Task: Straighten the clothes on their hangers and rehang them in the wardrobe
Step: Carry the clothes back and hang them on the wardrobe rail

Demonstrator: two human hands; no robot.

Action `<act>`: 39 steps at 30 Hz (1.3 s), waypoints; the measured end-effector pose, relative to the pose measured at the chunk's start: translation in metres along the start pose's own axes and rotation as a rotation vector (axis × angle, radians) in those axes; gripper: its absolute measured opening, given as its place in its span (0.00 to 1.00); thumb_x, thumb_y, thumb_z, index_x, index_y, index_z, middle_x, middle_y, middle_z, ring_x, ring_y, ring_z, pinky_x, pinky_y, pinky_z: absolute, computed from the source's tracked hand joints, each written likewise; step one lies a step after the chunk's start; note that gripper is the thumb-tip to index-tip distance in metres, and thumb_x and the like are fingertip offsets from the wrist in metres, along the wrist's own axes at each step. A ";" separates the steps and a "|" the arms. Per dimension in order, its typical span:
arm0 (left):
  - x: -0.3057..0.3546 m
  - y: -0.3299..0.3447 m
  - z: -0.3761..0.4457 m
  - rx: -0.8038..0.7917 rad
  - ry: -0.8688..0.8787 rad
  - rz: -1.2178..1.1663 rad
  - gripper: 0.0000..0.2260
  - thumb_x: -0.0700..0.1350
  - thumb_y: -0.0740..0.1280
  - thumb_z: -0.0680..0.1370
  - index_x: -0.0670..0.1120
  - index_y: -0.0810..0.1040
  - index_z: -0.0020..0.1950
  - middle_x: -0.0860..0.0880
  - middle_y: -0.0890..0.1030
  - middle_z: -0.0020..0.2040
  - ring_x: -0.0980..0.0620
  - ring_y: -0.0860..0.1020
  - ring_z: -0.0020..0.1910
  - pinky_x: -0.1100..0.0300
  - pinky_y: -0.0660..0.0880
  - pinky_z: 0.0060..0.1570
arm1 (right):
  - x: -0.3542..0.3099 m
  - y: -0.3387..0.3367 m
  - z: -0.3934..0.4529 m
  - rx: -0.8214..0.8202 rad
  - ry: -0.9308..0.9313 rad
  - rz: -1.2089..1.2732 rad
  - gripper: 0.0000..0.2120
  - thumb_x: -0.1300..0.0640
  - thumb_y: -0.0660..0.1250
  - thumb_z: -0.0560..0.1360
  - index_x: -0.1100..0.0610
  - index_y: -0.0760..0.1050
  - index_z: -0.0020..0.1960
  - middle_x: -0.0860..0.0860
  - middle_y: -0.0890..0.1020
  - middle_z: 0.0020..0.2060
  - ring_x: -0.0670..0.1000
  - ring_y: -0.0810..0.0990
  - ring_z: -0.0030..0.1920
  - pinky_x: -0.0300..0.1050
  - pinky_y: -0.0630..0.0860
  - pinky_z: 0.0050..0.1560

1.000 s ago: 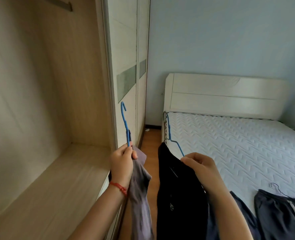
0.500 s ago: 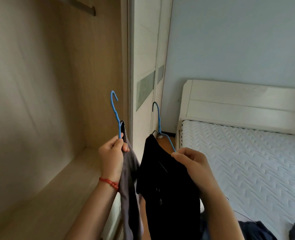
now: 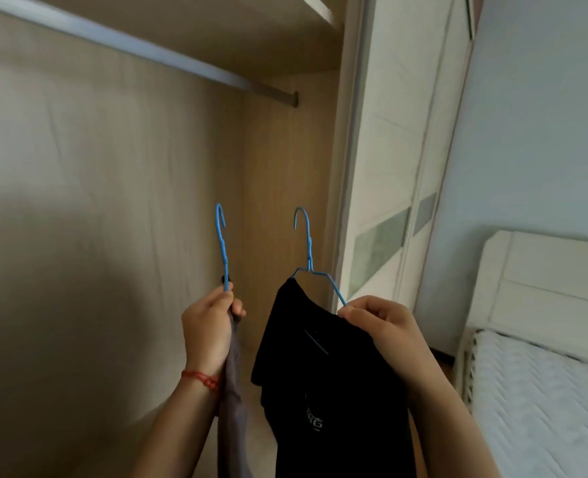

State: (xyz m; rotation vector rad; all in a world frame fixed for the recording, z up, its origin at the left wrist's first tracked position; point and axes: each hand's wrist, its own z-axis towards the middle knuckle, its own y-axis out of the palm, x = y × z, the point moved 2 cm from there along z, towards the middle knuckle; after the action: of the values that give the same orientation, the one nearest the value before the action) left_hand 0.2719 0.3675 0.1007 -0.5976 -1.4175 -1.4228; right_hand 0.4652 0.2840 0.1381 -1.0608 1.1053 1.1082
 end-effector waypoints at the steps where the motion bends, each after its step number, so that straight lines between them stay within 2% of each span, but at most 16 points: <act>1: 0.001 0.002 0.010 0.015 0.015 0.015 0.10 0.32 0.58 0.77 0.24 0.71 0.48 0.53 0.69 0.19 0.58 0.69 0.21 0.69 0.70 0.28 | -0.004 0.000 0.013 -0.014 -0.007 0.010 0.07 0.64 0.64 0.74 0.64 0.78 0.40 0.51 0.76 0.25 0.43 0.73 0.23 0.34 0.69 0.27; 2: 0.003 0.005 0.020 0.028 0.031 0.033 0.10 0.33 0.57 0.77 0.26 0.72 0.43 0.53 0.69 0.19 0.58 0.69 0.21 0.67 0.70 0.30 | -0.007 0.000 0.027 -0.023 -0.018 0.019 0.07 0.64 0.64 0.74 0.63 0.78 0.39 0.51 0.76 0.25 0.44 0.73 0.23 0.35 0.69 0.27; 4: 0.009 0.014 0.041 0.043 0.075 0.051 0.15 0.33 0.57 0.77 0.38 0.72 0.31 0.53 0.70 0.19 0.60 0.70 0.21 0.64 0.69 0.36 | -0.015 0.002 0.052 -0.020 -0.049 0.032 0.07 0.64 0.65 0.73 0.62 0.78 0.37 0.51 0.76 0.25 0.45 0.73 0.24 0.36 0.69 0.28; 6: 0.019 0.022 0.061 0.034 0.133 0.057 0.17 0.35 0.59 0.78 0.42 0.72 0.28 0.52 0.72 0.19 0.59 0.71 0.22 0.60 0.68 0.40 | -0.024 0.007 0.077 -0.016 -0.090 0.051 0.09 0.64 0.65 0.73 0.61 0.78 0.35 0.50 0.76 0.23 0.44 0.74 0.23 0.34 0.70 0.26; 9: 0.036 0.034 0.091 -0.005 0.237 0.157 0.17 0.39 0.60 0.78 0.45 0.73 0.29 0.54 0.74 0.20 0.55 0.71 0.28 0.58 0.69 0.38 | -0.036 0.016 0.114 -0.017 -0.131 0.089 0.10 0.65 0.65 0.73 0.59 0.79 0.33 0.50 0.77 0.24 0.44 0.74 0.23 0.31 0.70 0.25; 11: 0.046 0.043 0.112 -0.027 0.267 0.202 0.15 0.40 0.60 0.78 0.46 0.72 0.30 0.55 0.74 0.20 0.54 0.71 0.28 0.59 0.69 0.35 | -0.044 0.022 0.136 -0.016 -0.139 0.106 0.08 0.63 0.65 0.73 0.61 0.79 0.36 0.52 0.78 0.26 0.44 0.75 0.24 0.31 0.71 0.25; 13: 0.050 0.053 0.135 -0.031 0.278 0.169 0.16 0.38 0.60 0.78 0.44 0.71 0.29 0.54 0.72 0.18 0.56 0.70 0.25 0.60 0.67 0.33 | -0.052 0.028 0.159 -0.020 -0.161 0.122 0.07 0.63 0.65 0.73 0.63 0.80 0.38 0.53 0.78 0.27 0.44 0.76 0.24 0.31 0.72 0.26; 16: 0.051 0.066 0.176 -0.027 0.271 0.062 0.18 0.35 0.60 0.77 0.41 0.69 0.27 0.52 0.70 0.17 0.54 0.68 0.23 0.59 0.64 0.33 | -0.062 0.038 0.195 -0.015 -0.195 0.176 0.08 0.65 0.65 0.73 0.63 0.78 0.36 0.51 0.76 0.23 0.43 0.75 0.21 0.30 0.70 0.24; 18: 0.053 0.075 0.202 -0.047 0.294 0.064 0.18 0.35 0.60 0.77 0.42 0.69 0.26 0.53 0.70 0.17 0.52 0.66 0.25 0.58 0.63 0.33 | -0.069 0.043 0.220 -0.019 -0.210 0.195 0.08 0.65 0.64 0.73 0.63 0.78 0.36 0.50 0.76 0.23 0.43 0.74 0.21 0.30 0.70 0.24; 20: 0.058 0.085 0.225 -0.049 0.361 0.129 0.22 0.35 0.60 0.77 0.46 0.69 0.23 0.53 0.69 0.16 0.56 0.67 0.22 0.58 0.62 0.32 | -0.078 0.047 0.245 -0.031 -0.215 0.215 0.08 0.64 0.64 0.74 0.63 0.78 0.37 0.51 0.76 0.25 0.43 0.74 0.22 0.32 0.71 0.25; 22: 0.064 0.099 0.246 -0.051 0.428 0.194 0.25 0.35 0.60 0.77 0.48 0.67 0.20 0.52 0.68 0.15 0.60 0.65 0.19 0.60 0.62 0.29 | -0.089 0.050 0.271 -0.043 -0.228 0.228 0.07 0.64 0.64 0.74 0.62 0.77 0.38 0.53 0.76 0.28 0.45 0.75 0.24 0.34 0.72 0.26; 26: 0.083 0.127 0.286 -0.035 0.535 0.238 0.21 0.35 0.59 0.78 0.44 0.66 0.24 0.53 0.68 0.15 0.61 0.65 0.17 0.65 0.62 0.26 | -0.111 0.056 0.321 -0.055 -0.282 0.232 0.06 0.63 0.64 0.74 0.62 0.78 0.41 0.53 0.78 0.31 0.46 0.77 0.28 0.35 0.74 0.29; 29: 0.095 0.144 0.309 -0.009 0.613 0.257 0.20 0.34 0.59 0.78 0.43 0.67 0.25 0.53 0.68 0.15 0.61 0.66 0.17 0.70 0.63 0.25 | -0.124 0.060 0.355 -0.083 -0.319 0.235 0.06 0.61 0.64 0.75 0.63 0.78 0.46 0.54 0.80 0.35 0.49 0.79 0.36 0.39 0.75 0.36; 33: 0.108 0.163 0.332 0.045 0.645 0.253 0.18 0.35 0.59 0.78 0.43 0.69 0.28 0.52 0.69 0.20 0.62 0.65 0.17 0.73 0.63 0.23 | -0.139 0.068 0.396 -0.079 -0.313 0.263 0.06 0.61 0.64 0.75 0.57 0.78 0.41 0.53 0.81 0.38 0.51 0.79 0.41 0.43 0.75 0.42; 37: 0.121 0.172 0.355 0.114 0.657 0.278 0.17 0.36 0.60 0.77 0.43 0.71 0.28 0.53 0.70 0.16 0.61 0.67 0.18 0.72 0.64 0.22 | -0.153 0.080 0.428 -0.101 -0.363 0.256 0.08 0.62 0.64 0.76 0.56 0.76 0.38 0.51 0.78 0.35 0.49 0.77 0.39 0.39 0.72 0.38; 39: 0.126 0.173 0.365 0.175 0.656 0.303 0.17 0.35 0.60 0.76 0.43 0.70 0.27 0.51 0.71 0.20 0.56 0.69 0.22 0.72 0.65 0.21 | -0.157 0.087 0.443 -0.114 -0.369 0.263 0.08 0.62 0.64 0.76 0.55 0.76 0.38 0.51 0.78 0.35 0.48 0.76 0.38 0.38 0.70 0.36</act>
State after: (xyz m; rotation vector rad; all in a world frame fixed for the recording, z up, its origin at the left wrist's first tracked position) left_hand 0.2680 0.7041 0.3574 -0.1866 -0.8696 -1.0952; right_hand 0.4185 0.7111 0.3467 -0.7681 0.9072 1.5229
